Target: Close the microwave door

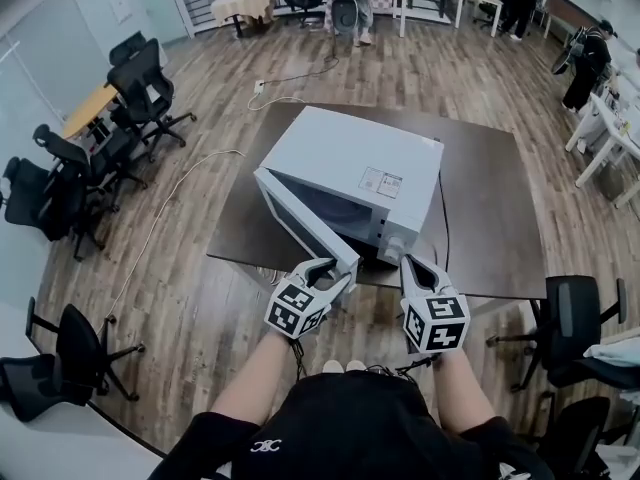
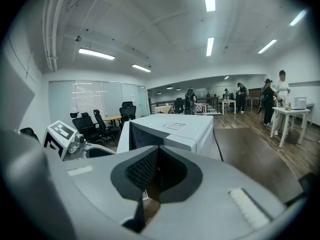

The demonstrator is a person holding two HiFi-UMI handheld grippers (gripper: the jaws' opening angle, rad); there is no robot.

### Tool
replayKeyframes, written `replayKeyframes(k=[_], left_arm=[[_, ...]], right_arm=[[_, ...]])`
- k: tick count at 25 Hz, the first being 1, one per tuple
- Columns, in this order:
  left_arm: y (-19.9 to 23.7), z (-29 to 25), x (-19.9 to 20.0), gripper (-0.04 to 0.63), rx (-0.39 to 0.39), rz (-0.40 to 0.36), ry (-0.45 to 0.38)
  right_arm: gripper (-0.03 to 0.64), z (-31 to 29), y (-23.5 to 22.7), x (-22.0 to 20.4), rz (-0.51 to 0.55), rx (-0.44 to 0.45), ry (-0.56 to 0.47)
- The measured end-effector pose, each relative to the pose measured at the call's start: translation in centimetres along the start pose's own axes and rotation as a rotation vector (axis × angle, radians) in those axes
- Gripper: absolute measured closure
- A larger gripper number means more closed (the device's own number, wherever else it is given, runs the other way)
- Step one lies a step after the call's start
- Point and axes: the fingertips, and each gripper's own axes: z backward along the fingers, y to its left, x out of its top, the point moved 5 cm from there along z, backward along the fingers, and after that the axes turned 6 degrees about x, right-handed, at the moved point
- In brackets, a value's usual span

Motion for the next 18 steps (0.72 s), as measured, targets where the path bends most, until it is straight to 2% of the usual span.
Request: replayKeyframes(k=[18], left_arm=[[-0.3,-5.7,2.7,0.417,0.098,0.040,-0.023]], right_arm=[[0.607,4.6,-4.1,-1.7,-0.071,-0.168,-0.009]])
